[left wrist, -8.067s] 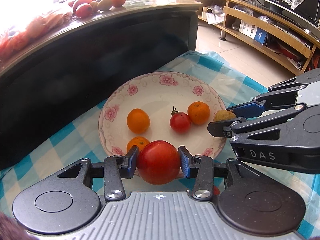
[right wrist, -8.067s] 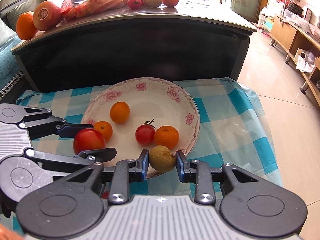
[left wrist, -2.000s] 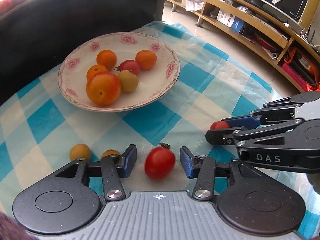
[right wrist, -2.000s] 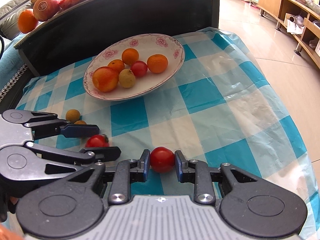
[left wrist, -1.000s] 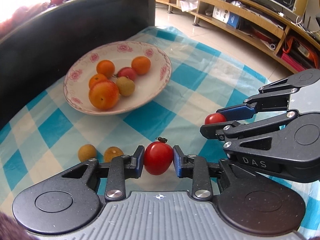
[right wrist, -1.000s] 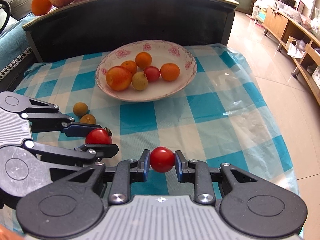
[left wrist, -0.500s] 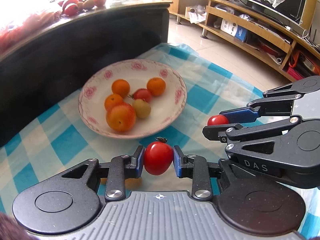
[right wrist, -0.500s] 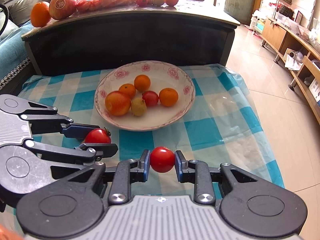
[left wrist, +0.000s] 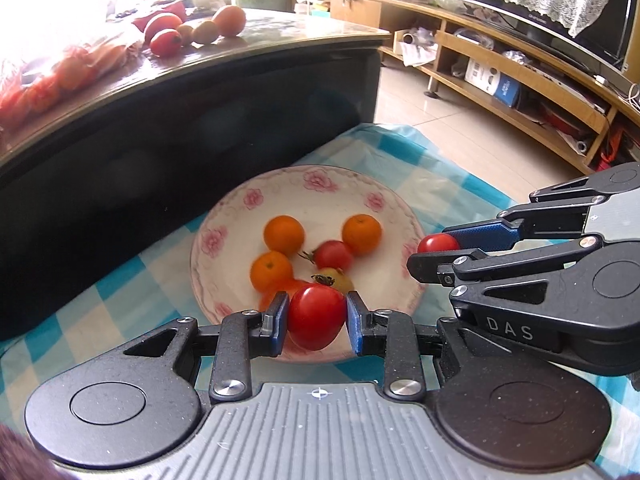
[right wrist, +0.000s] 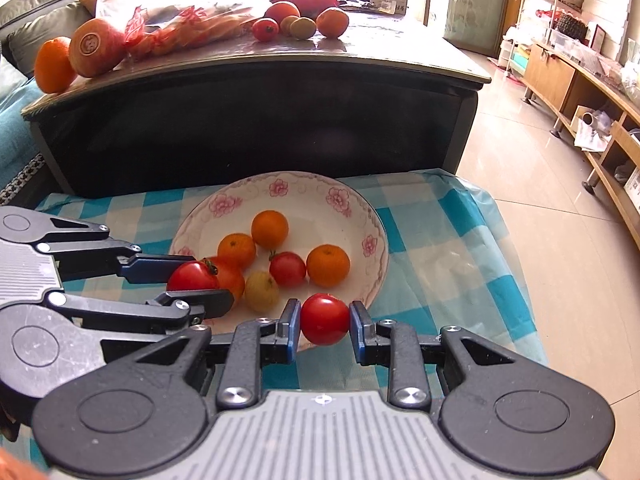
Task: Organize fruits
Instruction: 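Carry both held tomatoes over the floral bowl, then open the left gripper to drop its tomato while the right gripper drops its tomato, then move both open grippers back to the two brown fruits on the cloth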
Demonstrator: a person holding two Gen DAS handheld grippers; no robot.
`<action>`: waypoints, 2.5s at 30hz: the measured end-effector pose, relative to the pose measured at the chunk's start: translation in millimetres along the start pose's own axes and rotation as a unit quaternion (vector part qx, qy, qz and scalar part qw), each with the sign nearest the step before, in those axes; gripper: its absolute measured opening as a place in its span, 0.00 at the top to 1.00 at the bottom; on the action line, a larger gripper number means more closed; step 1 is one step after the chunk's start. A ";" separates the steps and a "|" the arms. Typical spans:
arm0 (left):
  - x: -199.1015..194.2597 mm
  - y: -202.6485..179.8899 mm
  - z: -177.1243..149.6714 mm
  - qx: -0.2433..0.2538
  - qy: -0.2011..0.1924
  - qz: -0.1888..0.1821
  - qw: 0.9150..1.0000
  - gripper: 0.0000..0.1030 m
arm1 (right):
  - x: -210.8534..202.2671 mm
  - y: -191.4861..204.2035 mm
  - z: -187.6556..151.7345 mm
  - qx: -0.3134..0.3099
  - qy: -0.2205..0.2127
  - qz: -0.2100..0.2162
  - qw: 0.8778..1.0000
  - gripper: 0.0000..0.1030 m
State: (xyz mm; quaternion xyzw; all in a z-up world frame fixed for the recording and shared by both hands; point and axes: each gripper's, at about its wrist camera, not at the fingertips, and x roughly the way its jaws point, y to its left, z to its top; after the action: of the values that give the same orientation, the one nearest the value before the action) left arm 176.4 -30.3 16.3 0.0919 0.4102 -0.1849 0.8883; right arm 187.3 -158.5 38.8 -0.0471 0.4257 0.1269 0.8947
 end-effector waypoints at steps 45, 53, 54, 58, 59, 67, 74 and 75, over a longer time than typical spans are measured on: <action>27.6 23.6 24.7 -0.005 0.000 0.032 0.999 0.56 | 36.0 -18.8 18.5 0.059 0.007 0.039 0.997 0.69; 18.7 23.3 22.7 -0.001 -0.005 0.038 0.999 0.53 | 28.5 -13.6 16.0 0.053 0.005 0.035 0.998 0.67; 17.2 23.0 22.8 0.000 -0.006 0.039 0.999 0.52 | 27.3 -12.8 15.8 0.051 0.004 0.033 0.998 0.66; 11.7 22.1 22.8 0.003 -0.011 0.043 0.999 0.51 | 21.9 -10.0 14.8 0.048 0.000 0.032 0.998 0.66; 10.5 22.2 22.8 0.003 -0.011 0.043 0.999 0.51 | 20.5 -9.4 14.4 0.048 -0.001 0.032 0.998 0.66; 0.4 21.7 20.4 0.001 -0.017 0.044 0.999 0.51 | 9.7 -2.7 12.8 0.046 -0.008 0.031 0.998 0.66; -10.5 22.7 16.3 -0.001 -0.021 0.044 0.999 0.51 | 0.1 5.5 9.0 0.042 -0.009 0.032 0.999 0.66; -11.3 22.9 15.3 -0.001 -0.021 0.045 0.999 0.51 | -0.7 6.8 8.4 0.041 -0.009 0.032 0.999 0.66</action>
State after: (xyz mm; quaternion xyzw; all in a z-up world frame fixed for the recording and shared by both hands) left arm 189.5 -11.4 35.1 0.1054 0.3874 -0.1466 0.9041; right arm 191.4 -150.4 44.8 0.0047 0.4237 0.1386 0.8951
